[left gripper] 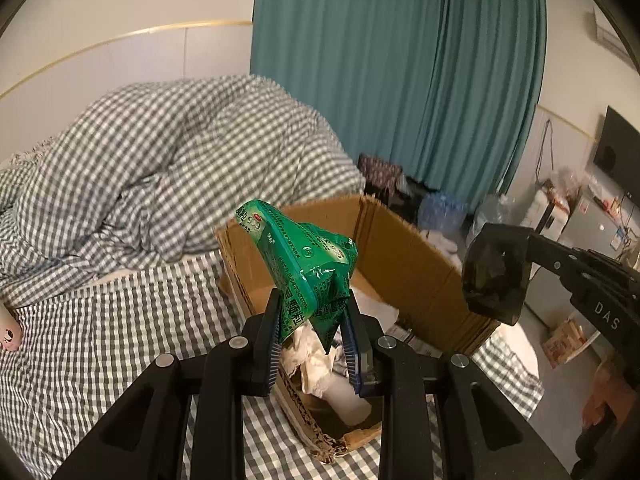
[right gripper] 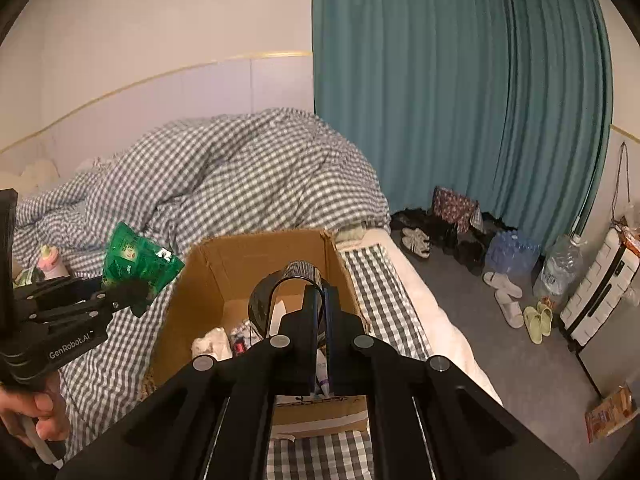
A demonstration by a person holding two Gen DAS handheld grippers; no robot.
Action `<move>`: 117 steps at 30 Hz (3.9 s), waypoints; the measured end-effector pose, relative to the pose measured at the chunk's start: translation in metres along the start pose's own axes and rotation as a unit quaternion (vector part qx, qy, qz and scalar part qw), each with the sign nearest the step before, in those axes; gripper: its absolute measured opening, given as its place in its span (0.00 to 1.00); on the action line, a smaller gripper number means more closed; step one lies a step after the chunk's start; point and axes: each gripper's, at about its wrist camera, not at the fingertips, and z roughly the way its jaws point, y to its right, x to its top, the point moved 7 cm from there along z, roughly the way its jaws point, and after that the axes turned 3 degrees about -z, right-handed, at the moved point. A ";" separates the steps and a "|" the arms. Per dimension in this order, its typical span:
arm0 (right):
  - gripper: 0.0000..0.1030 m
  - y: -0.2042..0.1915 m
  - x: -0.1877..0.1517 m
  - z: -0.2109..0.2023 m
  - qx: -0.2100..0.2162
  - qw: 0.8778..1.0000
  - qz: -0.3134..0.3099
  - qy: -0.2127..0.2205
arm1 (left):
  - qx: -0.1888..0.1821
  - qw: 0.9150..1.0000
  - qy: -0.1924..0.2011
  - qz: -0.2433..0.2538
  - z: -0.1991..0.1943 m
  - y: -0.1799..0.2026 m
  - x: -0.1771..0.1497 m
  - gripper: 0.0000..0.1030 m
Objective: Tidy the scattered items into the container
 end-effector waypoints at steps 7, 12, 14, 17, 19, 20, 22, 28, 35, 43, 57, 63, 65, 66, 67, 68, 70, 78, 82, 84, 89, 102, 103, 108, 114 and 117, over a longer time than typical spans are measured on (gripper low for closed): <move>0.02 -0.001 -0.018 0.034 0.010 0.998 -0.012 -0.058 | -0.007 0.998 -0.059 0.016 0.031 0.006 -0.013 0.26; 0.02 0.000 -0.028 0.055 0.011 0.996 -0.015 -0.083 | -0.007 0.995 -0.099 0.028 0.054 0.010 -0.029 0.26; 0.02 0.000 -0.032 0.064 0.012 0.995 -0.019 -0.097 | -0.008 0.993 -0.112 0.032 0.062 0.012 -0.033 0.26; 0.02 -0.002 -0.039 0.075 0.016 0.993 -0.024 -0.118 | -0.007 0.992 -0.123 0.034 0.070 0.013 -0.038 0.26; 0.02 -0.002 -0.042 0.081 0.016 0.991 -0.027 -0.127 | -0.007 0.991 -0.126 0.035 0.075 0.013 -0.038 0.26; 0.02 -0.003 -0.043 0.082 0.017 0.991 -0.027 -0.128 | -0.007 0.991 -0.127 0.035 0.076 0.013 -0.038 0.26; 0.02 -0.004 -0.046 0.086 0.018 0.991 -0.027 -0.132 | -0.007 0.991 -0.129 0.037 0.078 0.014 -0.038 0.26; 0.03 -0.005 -0.048 0.090 0.015 0.990 -0.027 -0.138 | -0.001 0.992 -0.122 0.042 0.079 0.015 -0.034 0.27; 0.21 -0.007 -0.045 0.087 0.007 0.991 -0.030 -0.131 | 0.009 0.993 -0.106 0.046 0.074 0.013 -0.028 0.61; 0.57 -0.005 -0.033 0.076 0.014 0.994 -0.020 -0.108 | 0.007 0.995 -0.092 0.031 0.065 0.012 -0.017 0.77; 0.58 -0.015 -0.019 0.055 0.022 0.996 -0.018 -0.082 | 0.008 0.998 -0.057 0.020 0.034 0.004 -0.002 0.77; 0.61 -0.023 -0.005 0.033 0.024 0.998 -0.021 -0.055 | 0.008 0.999 -0.030 0.008 0.007 -0.005 0.011 0.77; 0.63 -0.027 0.001 0.026 0.026 0.998 -0.023 -0.047 | 0.007 1.000 -0.024 0.005 0.000 -0.006 0.014 0.77; 0.64 -0.030 0.004 0.022 0.027 0.998 -0.024 -0.043 | 0.007 1.000 -0.019 0.004 -0.005 -0.007 0.016 0.77; 0.66 -0.033 0.007 0.018 0.027 0.999 -0.026 -0.038 | 0.007 1.000 -0.015 0.003 -0.009 -0.008 0.018 0.78; 0.68 -0.037 0.011 0.014 0.027 0.999 -0.028 -0.033 | 0.008 1.000 -0.011 0.003 -0.014 -0.009 0.020 0.78; 0.70 -0.042 0.016 0.007 0.028 0.999 -0.030 -0.025 | 0.011 1.000 0.000 0.005 -0.025 -0.012 0.022 0.80; 0.79 -0.070 0.032 -0.011 0.042 0.999 -0.028 0.004 | 0.036 0.998 0.044 0.003 -0.071 -0.037 0.030 0.89; 0.82 -0.087 0.036 -0.016 0.047 0.998 -0.034 0.011 | 0.067 0.996 0.065 -0.009 -0.091 -0.065 0.028 0.93; 0.85 -0.096 0.038 -0.018 0.052 0.998 -0.039 0.013 | 0.081 0.994 0.073 -0.018 -0.101 -0.080 0.025 0.95; 0.89 -0.126 0.044 -0.021 0.067 0.997 -0.044 0.023 | 0.109 0.989 0.088 -0.042 -0.124 -0.122 0.020 0.99; 0.97 -0.214 0.050 -0.014 0.117 0.990 -0.073 0.033 | 0.177 0.974 0.108 -0.094 -0.183 -0.233 -0.005 1.00; 0.98 -0.221 0.049 -0.013 0.120 0.989 -0.077 0.032 | 0.180 0.973 0.108 -0.099 -0.186 -0.239 -0.008 1.00; 1.00 -0.250 0.046 -0.006 0.135 0.986 -0.091 0.026 | 0.199 0.967 0.108 -0.115 -0.203 -0.269 -0.020 1.00; 1.00 -0.279 0.047 -0.001 0.151 0.984 -0.097 0.021 | 0.221 0.962 0.110 -0.114 -0.225 -0.288 -0.033 1.00; 1.00 -0.291 0.046 -0.005 0.158 0.982 -0.100 0.024 | 0.234 0.959 0.110 -0.115 -0.237 -0.297 -0.041 1.00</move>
